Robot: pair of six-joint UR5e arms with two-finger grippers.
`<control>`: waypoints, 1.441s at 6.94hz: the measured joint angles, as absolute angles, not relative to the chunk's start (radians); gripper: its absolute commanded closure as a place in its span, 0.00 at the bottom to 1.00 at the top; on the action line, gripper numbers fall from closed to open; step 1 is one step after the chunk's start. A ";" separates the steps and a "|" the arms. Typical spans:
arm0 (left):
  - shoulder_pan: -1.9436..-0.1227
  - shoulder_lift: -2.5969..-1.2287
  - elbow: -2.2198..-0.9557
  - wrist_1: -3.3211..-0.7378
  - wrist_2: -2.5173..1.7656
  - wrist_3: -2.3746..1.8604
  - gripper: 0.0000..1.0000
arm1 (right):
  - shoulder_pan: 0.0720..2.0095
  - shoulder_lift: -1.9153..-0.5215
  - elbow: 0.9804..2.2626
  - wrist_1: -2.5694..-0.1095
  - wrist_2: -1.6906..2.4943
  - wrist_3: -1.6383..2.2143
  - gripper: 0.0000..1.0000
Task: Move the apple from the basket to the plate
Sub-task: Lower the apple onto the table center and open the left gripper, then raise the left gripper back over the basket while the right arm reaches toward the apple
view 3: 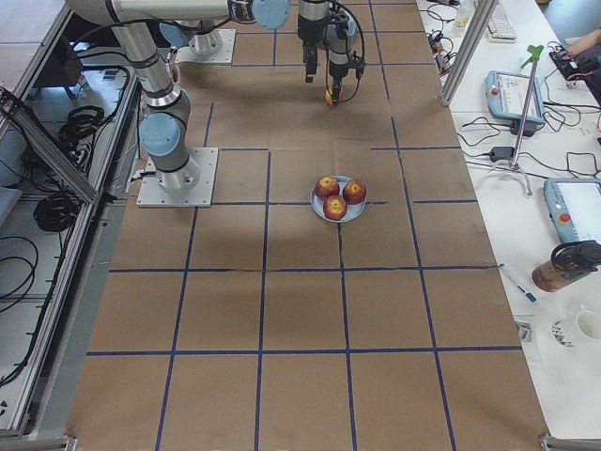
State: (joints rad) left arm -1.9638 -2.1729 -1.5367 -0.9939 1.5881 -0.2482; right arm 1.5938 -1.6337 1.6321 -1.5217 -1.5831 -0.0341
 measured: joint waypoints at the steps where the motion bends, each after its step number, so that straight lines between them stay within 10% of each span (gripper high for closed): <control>1: -1.956 -2.130 -1.520 -1.036 1.590 -0.244 0.01 | 1.594 -1.634 1.632 -1.522 -1.583 -0.034 0.00; 10: -1.556 -1.679 -1.382 -1.696 1.592 0.268 0.01 | 1.720 -1.579 1.609 -1.614 -1.589 0.148 0.00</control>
State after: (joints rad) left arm -1.5563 -1.6789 -1.3820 -1.6957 1.5925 0.2676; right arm 1.7204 -1.5791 1.6092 -1.6141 -1.5885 0.1481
